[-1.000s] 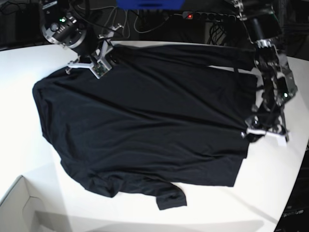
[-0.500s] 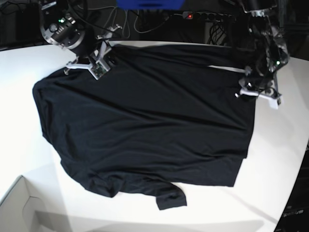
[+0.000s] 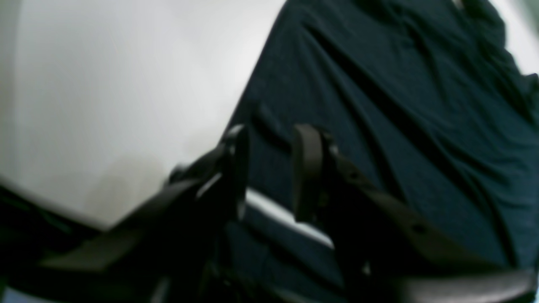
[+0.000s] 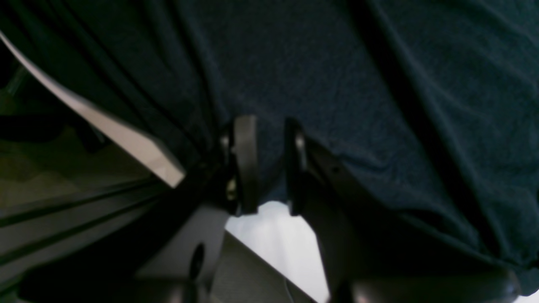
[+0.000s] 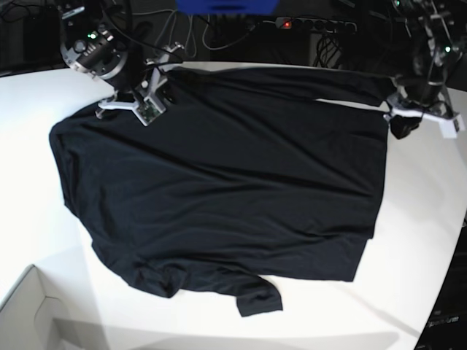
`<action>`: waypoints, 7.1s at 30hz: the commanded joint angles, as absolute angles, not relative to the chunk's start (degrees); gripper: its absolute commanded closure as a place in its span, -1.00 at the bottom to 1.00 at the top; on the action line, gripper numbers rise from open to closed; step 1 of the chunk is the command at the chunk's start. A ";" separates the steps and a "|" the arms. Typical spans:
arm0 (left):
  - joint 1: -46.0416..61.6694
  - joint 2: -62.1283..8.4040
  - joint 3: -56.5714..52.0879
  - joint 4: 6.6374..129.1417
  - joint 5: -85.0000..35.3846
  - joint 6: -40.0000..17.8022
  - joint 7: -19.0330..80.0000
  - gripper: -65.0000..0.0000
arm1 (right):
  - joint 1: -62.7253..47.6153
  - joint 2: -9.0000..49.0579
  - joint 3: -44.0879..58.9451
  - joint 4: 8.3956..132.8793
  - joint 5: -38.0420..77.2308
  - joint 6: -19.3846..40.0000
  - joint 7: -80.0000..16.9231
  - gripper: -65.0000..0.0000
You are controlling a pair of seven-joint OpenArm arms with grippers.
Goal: Layout the t-shirt on the table in an organized manner, then fold the t-shirt properly
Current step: 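Grasp the shirt's side with the left gripper and pull it toward the robot, then pull the shirt's shoulder corner with the left gripper to straighten it, then hold the shirt with the right gripper and lift the left gripper off, then grasp the shirt's shoulder corners with both grippers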
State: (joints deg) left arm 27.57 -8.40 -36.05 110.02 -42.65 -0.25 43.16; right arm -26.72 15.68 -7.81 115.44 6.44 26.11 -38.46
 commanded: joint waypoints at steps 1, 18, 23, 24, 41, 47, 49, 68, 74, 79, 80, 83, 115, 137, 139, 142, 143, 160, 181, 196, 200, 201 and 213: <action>29.23 -8.84 -37.23 110.99 -44.35 -0.31 42.42 0.46 | -26.77 16.04 -7.60 116.35 7.08 26.33 -37.49 0.62; 28.70 -8.66 -42.77 100.09 -52.09 -0.40 42.33 0.46 | -27.56 15.78 -8.04 116.26 7.16 26.33 -37.05 0.15; 27.56 -9.01 -39.87 99.30 -51.65 -0.40 42.33 0.46 | -27.56 15.78 -8.13 116.18 7.16 26.33 -37.32 0.15; 27.56 -9.01 -39.52 98.77 -51.65 -0.40 42.33 0.46 | -27.65 15.78 -8.13 116.18 7.16 26.33 -37.32 0.15; 26.42 -9.27 -39.34 97.89 -51.56 0.22 49.01 0.28 | -27.65 15.96 -8.13 116.09 7.16 26.33 -37.41 0.15; 26.24 -9.19 -41.54 97.71 -51.56 0.22 49.80 0.20 | -27.65 15.96 -8.13 116.09 7.16 26.33 -37.41 0.15; 26.24 -9.27 -41.54 97.54 -51.56 0.22 49.63 0.20 | -27.56 15.96 -8.13 116.09 7.16 26.33 -37.41 0.15; 26.68 -6.99 -48.75 107.30 -52.18 -0.31 49.80 1.00 | -27.56 15.87 -7.60 116.00 7.08 26.33 -37.23 0.15; 26.33 -6.46 -51.47 115.38 -52.53 -0.40 49.80 1.00 | -27.56 15.78 -7.60 116.00 7.08 26.33 -37.14 0.15; 26.68 -6.73 -51.21 114.24 -56.40 -2.95 49.89 1.00 | -27.56 15.78 -7.60 116.00 7.16 26.33 -37.32 0.15; 26.68 -6.73 -51.21 113.80 -56.22 -4.97 49.89 1.00 | -27.56 15.78 -7.60 116.00 7.16 26.33 -37.41 0.15; 26.77 -6.73 -51.30 111.08 -53.76 -10.86 49.89 1.00 | -27.56 15.78 -7.60 116.00 7.16 26.33 -37.41 0.15; 28.53 -7.43 -64.84 100.00 -46.46 -36.79 57.10 0.03 | -27.47 15.96 -7.69 116.00 7.16 26.33 -37.41 0.15; 7.87 -6.73 -67.91 85.41 -27.21 -38.90 56.66 0.02 | -27.56 15.78 -8.04 116.00 7.08 26.33 -37.41 0.15; 7.60 -6.73 -67.82 84.44 -27.21 -38.90 56.66 0.02 | -27.56 15.78 -8.04 116.00 7.08 26.33 -37.41 0.15; 7.43 -7.08 -65.98 83.12 -27.21 -38.90 56.66 0.02 | -27.56 15.78 -8.04 116.00 7.08 26.33 -37.41 0.15; 7.52 -7.08 -65.19 82.77 -27.21 -38.90 56.57 0.02 | -27.56 15.78 -8.04 116.00 7.08 26.33 -37.41 0.15; 7.25 -7.16 -64.13 84.53 -27.74 -38.99 57.01 0.95 | -27.30 15.96 -7.69 116.00 6.99 26.33 -37.41 0.15; 33.45 -10.68 -47.87 112.75 -47.96 -39.16 56.84 0.99 | -26.07 15.96 -7.52 115.91 6.99 26.33 -37.32 0.15; 35.47 -28.97 -22.81 113.98 -11.03 -40.00 57.19 0.99 | -25.98 15.96 -7.60 115.91 6.99 26.33 -37.32 0.15; 35.21 -30.90 -18.59 113.98 7.25 -40.00 56.57 0.99 | -25.10 15.96 -7.60 115.91 6.99 26.33 -37.41 0.15; 34.77 -30.81 -18.77 113.98 10.86 -40.00 56.48 0.99 | -24.92 15.87 -7.60 115.91 6.99 26.33 -37.41 0.15; 17.45 -23.08 -28.79 114.15 18.42 -40.00 49.19 0.99 | -24.48 15.78 -7.87 115.91 7.08 26.33 -37.41 0.15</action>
